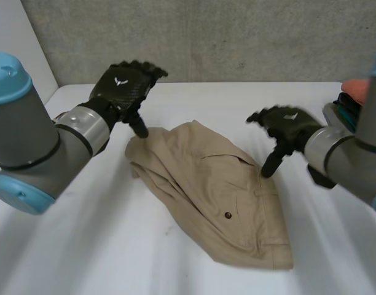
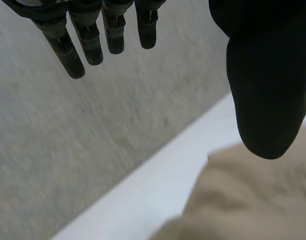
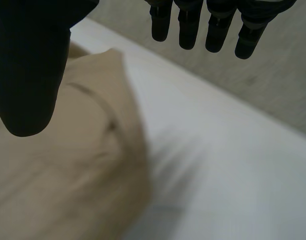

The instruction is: Fold the laundry.

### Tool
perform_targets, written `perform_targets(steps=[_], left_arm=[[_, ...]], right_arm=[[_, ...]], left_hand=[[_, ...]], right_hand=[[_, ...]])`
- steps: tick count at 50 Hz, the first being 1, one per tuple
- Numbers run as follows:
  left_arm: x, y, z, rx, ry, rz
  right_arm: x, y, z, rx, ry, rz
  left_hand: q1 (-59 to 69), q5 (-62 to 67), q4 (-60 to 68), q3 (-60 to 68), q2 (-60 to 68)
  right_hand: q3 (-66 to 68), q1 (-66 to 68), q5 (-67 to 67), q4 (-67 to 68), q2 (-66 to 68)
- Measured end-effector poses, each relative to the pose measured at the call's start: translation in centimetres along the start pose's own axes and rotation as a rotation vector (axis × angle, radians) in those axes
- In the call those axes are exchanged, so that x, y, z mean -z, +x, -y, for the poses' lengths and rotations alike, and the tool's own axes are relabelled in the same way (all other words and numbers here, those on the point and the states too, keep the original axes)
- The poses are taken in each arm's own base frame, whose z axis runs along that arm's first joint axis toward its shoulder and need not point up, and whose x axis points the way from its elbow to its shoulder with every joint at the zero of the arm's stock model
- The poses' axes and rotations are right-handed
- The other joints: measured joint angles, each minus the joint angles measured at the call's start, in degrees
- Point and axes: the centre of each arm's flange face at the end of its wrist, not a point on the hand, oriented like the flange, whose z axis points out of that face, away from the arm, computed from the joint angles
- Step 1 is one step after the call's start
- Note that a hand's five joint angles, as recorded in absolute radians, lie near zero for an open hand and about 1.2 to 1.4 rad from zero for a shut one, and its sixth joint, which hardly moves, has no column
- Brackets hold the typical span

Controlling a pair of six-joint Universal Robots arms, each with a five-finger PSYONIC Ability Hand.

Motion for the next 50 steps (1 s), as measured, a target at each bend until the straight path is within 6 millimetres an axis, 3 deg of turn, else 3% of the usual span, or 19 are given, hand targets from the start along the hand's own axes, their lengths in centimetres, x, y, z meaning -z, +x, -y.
perform_targets(steps=[7,14,20,24,31,34,39,41,42,43,44,45,46,50], left_arm=[[-1.8,-1.5,-4.6,-0.027,-0.209,-0.101],[-3.8,-1.4,-8.3,-0.054,-0.307,-0.127],[-5.3,-0.9,-10.4,-0.071,-0.322,-0.135],[-6.3,-0.7,-11.3,-0.079,-0.312,-0.133],[-7.8,-1.0,-12.1,-0.095,-0.276,-0.11],[-8.5,-1.5,-12.0,-0.118,-0.238,-0.084],[-10.3,-3.2,-9.5,-0.189,-0.092,0.01],[-11.2,-4.6,-7.1,-0.223,0.016,0.086],[-11.6,-5.5,-5.3,-0.238,0.089,0.14],[-11.8,-6.1,-4.2,-0.244,0.135,0.173],[-12.1,-7.4,-1.5,-0.247,0.239,0.244],[-12.1,-7.7,-0.8,-0.247,0.268,0.263],[-11.9,-8.9,2.3,-0.234,0.387,0.331],[-10.4,-11.1,8.9,-0.171,0.63,0.414]], right_arm=[[-1.3,-2.6,-2.8,-0.084,-0.105,0.003],[-3.6,-3.4,-4.6,-0.059,-0.054,-0.061],[-5.5,-3.7,-5.6,0.001,-0.015,-0.09],[-7.1,-3.7,-6.5,0.054,-0.005,-0.115],[-9.6,-3.1,-7.0,0.103,0.023,-0.152],[-10.6,-2.7,-6.1,0.119,0.074,-0.158],[-12.0,-1.8,-2.1,0.145,0.238,-0.184],[-12.2,-1.3,0.5,0.154,0.344,-0.208],[-12.2,-0.7,3.1,0.161,0.447,-0.234],[-12.0,-0.5,4.3,0.163,0.498,-0.249],[-11.6,0.0,6.9,0.166,0.61,-0.281],[-11.4,0.2,7.7,0.166,0.643,-0.291],[-10.4,0.7,10.6,0.166,0.774,-0.328],[-7.3,1.5,16.5,0.168,1.077,-0.396]], left_hand=[[0.0,0.0,0.0,0.0,0.0],[0.0,0.0,0.01,0.0,0.0],[0.33,0.3,0.48,0.36,0.61],[16.09,13.48,14.68,14.19,14.32],[42.21,39.03,41.04,40.48,40.81],[53.76,52.65,55.3,54.38,55.19],[53.76,53.07,56.77,55.9,56.55],[53.76,53.07,56.91,56.11,56.56],[53.76,53.07,56.91,56.11,56.56],[53.76,53.07,56.99,56.14,56.56],[53.76,53.07,56.99,56.14,56.65],[53.77,53.07,56.99,56.14,56.69],[53.77,53.07,56.99,56.14,56.69],[53.8,53.07,57.0,56.14,56.69]], right_hand=[[0.0,0.0,0.0,0.0,0.0],[1.38,0.24,0.91,1.46,1.21],[5.28,2.75,4.45,5.11,4.91],[12.31,11.36,11.64,12.25,11.33],[47.43,43.15,44.38,47.49,47.55],[55.44,50.61,53.19,55.82,54.88],[56.19,50.69,53.75,56.62,54.97],[56.19,50.69,53.76,56.65,54.97],[56.19,50.69,53.81,56.65,54.97],[56.19,50.69,53.84,56.65,54.97],[56.19,50.69,53.85,56.65,55.24],[56.19,50.69,53.85,56.65,55.36],[56.19,50.69,53.85,56.66,55.46],[56.19,50.69,53.85,56.66,55.46]])
